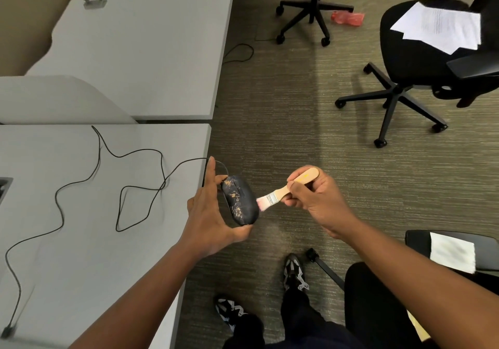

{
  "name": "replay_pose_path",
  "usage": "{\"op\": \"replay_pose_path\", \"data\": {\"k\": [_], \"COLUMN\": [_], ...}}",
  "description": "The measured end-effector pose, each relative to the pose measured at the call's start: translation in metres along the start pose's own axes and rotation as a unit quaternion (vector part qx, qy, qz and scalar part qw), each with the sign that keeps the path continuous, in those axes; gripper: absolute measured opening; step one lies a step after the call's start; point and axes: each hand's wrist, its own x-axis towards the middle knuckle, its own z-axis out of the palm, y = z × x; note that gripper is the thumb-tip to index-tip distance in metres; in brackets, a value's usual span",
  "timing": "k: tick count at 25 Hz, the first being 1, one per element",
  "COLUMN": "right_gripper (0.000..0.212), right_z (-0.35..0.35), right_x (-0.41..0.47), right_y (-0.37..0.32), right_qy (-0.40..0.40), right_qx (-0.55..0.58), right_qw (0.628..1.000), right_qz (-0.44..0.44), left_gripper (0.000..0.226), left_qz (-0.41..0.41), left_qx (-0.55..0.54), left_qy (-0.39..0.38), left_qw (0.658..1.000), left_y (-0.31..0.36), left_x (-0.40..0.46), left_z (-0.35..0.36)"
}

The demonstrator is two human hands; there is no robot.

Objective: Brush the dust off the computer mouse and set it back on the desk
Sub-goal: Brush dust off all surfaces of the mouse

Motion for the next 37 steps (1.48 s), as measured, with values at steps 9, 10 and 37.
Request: {"op": "replay_pose_path", "data": {"k": [9,10,37], "right_gripper": [0.010,0.009,0.012], "right_z": [0.002,-0.003,-0.002], "right_x": [-0.005,-0.003,-0.005], "right_y": [0.008,0.008,-0.010], "right_qy": [-0.072,-0.072,-0.199], "right_qx": [0.049,0.037,-0.248], "right_qw": [0.996,0.997,0.943], "right_qz": [0.005,0.002,-0.099], "left_gripper": [0.155,0.155,0.157], "left_qz": [-0.004,-0.004,-0.005], "left_qx": [-0.037,-0.040,-0.041], "left_qy": [0.018,0.019,-0.013], "left_qw": [0.999,0.999,0.999], "left_y": [0.005,0.005,-0.014], "left_x": [-0.001,-0.002,0.005], "left_z": [0.000,0.000,0.001]}}
